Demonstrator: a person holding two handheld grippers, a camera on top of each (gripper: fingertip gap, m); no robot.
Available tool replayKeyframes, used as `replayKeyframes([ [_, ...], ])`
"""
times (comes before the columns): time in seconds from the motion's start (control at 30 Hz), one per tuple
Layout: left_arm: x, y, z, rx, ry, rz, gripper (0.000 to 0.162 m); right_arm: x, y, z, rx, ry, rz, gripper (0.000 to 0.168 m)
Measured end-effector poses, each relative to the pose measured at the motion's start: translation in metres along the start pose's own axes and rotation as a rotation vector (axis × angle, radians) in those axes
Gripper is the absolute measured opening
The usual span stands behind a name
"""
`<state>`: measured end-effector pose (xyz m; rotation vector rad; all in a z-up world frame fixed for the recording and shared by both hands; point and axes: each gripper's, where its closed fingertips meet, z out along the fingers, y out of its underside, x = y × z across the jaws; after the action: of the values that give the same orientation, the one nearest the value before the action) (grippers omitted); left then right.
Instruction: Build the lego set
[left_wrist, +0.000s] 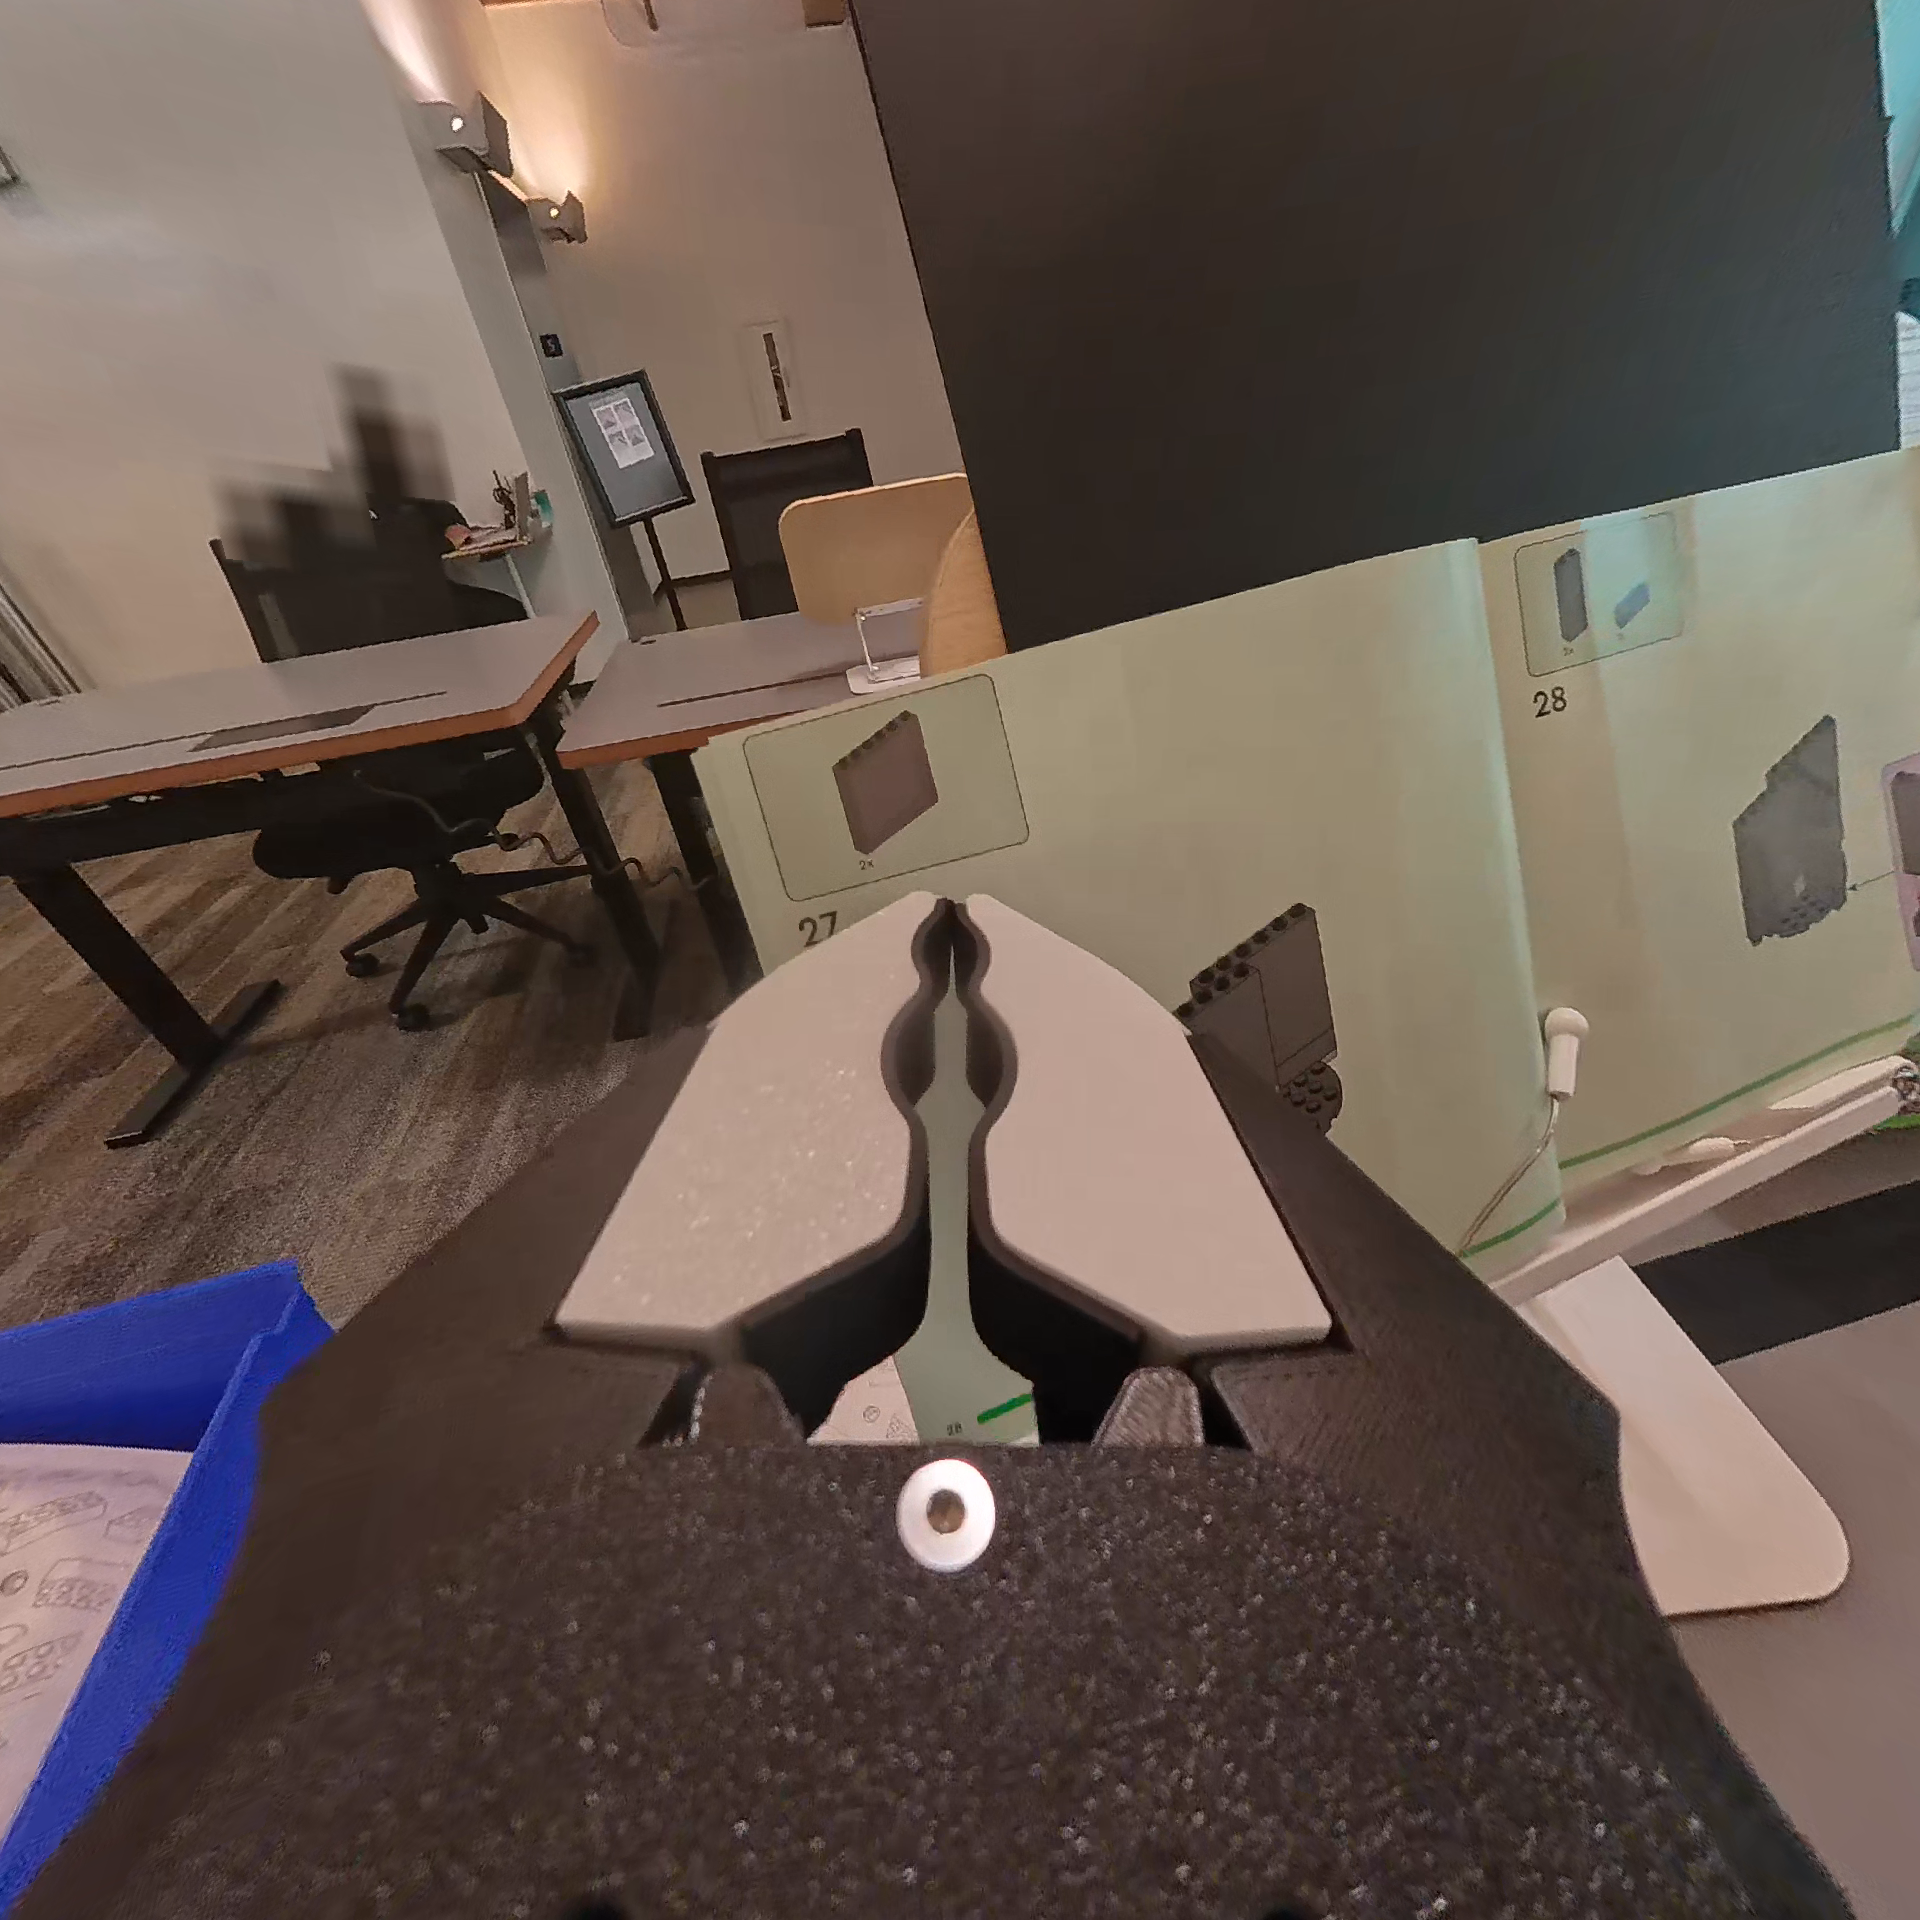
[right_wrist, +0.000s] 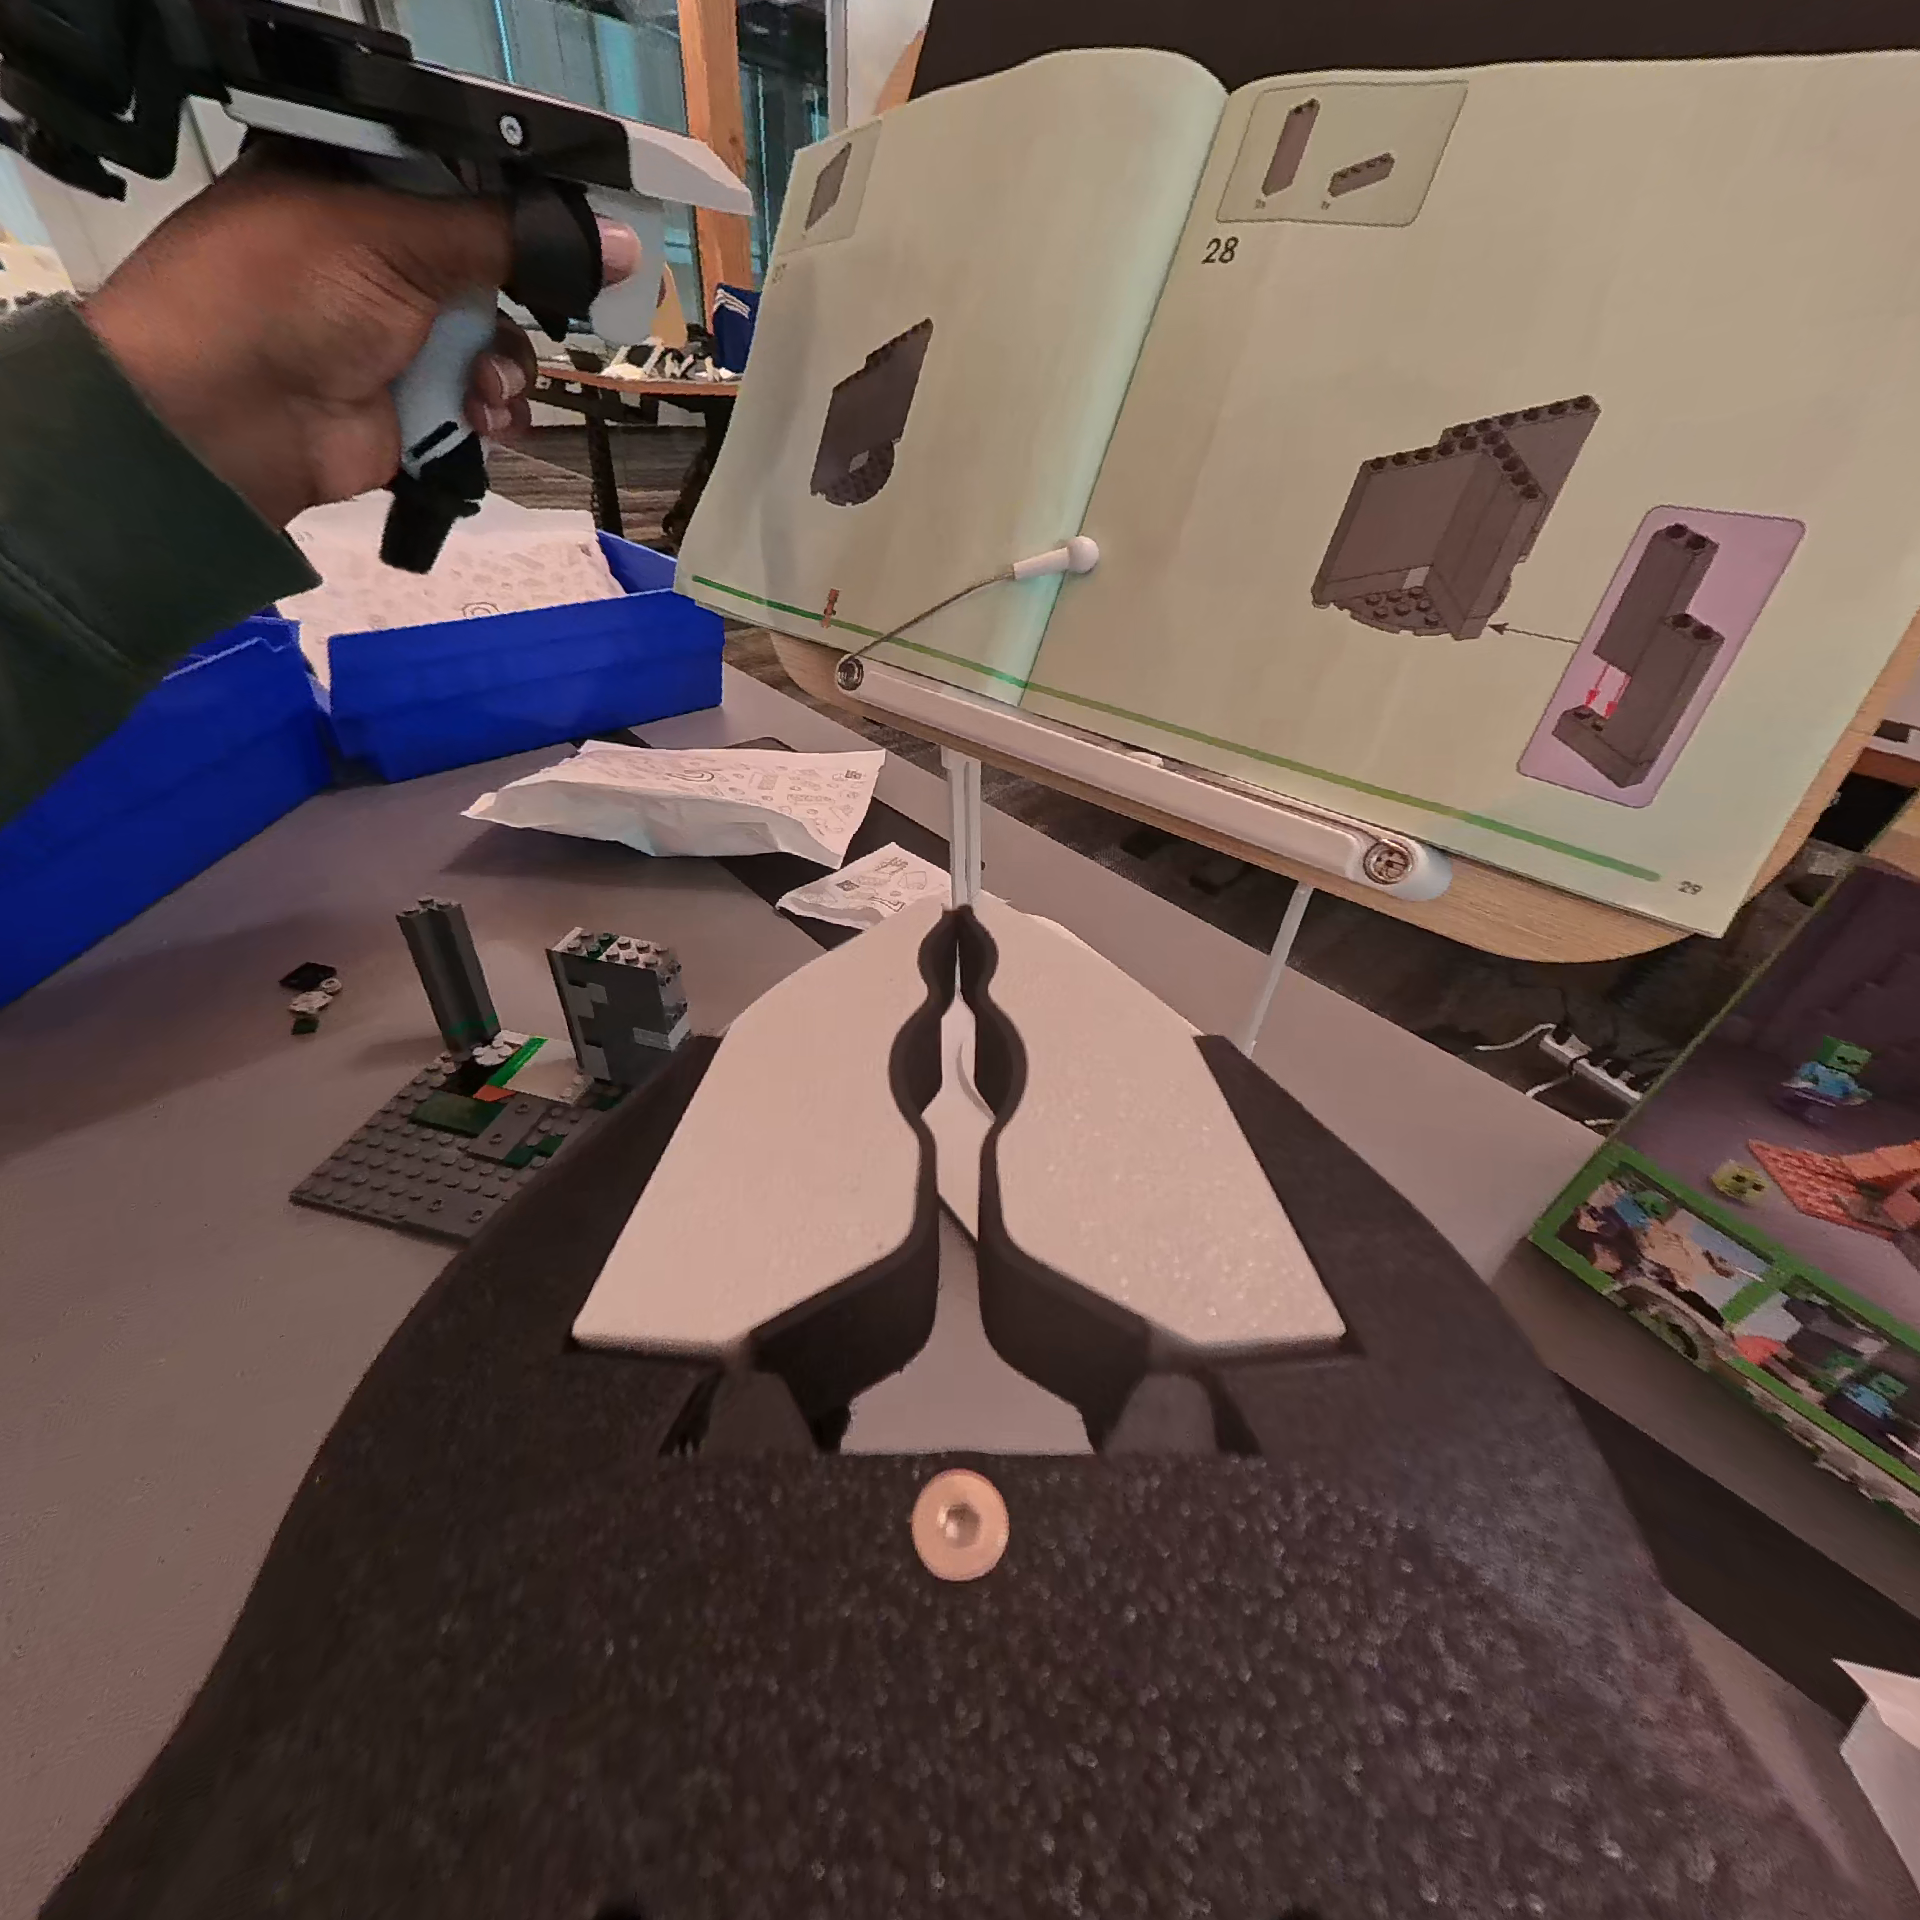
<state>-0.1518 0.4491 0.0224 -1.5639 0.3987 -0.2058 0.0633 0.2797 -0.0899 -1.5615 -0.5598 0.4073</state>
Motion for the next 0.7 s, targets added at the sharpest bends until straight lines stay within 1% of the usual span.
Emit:
replayKeyframes([
  [0.13,0.015,0.003,-0.017,0.005,0.044,0.010,0.000,-0.002,0.001,0.001,-0.009,-0.015,0.005,0.000],
  [0.27,0.045,0.016,-0.050,0.003,0.118,0.003,0.000,-0.004,0.003,0.002,-0.014,-0.024,0.008,0.000],
  [0.37,0.065,0.031,-0.073,-0.005,0.153,0.012,0.000,-0.008,0.003,0.003,-0.015,-0.037,0.015,0.000],
  [0.53,0.099,0.053,-0.108,0.014,0.271,-0.021,0.000,-0.018,-0.001,0.002,-0.032,-0.067,0.006,0.000],
  [0.63,0.115,0.067,-0.129,0.007,0.305,-0.016,0.000,-0.019,-0.005,-0.001,-0.016,-0.068,0.015,0.000],
  [0.7,0.127,0.079,-0.144,-0.011,0.325,-0.016,0.003,-0.019,-0.005,-0.002,-0.015,-0.074,0.018,0.004],
])
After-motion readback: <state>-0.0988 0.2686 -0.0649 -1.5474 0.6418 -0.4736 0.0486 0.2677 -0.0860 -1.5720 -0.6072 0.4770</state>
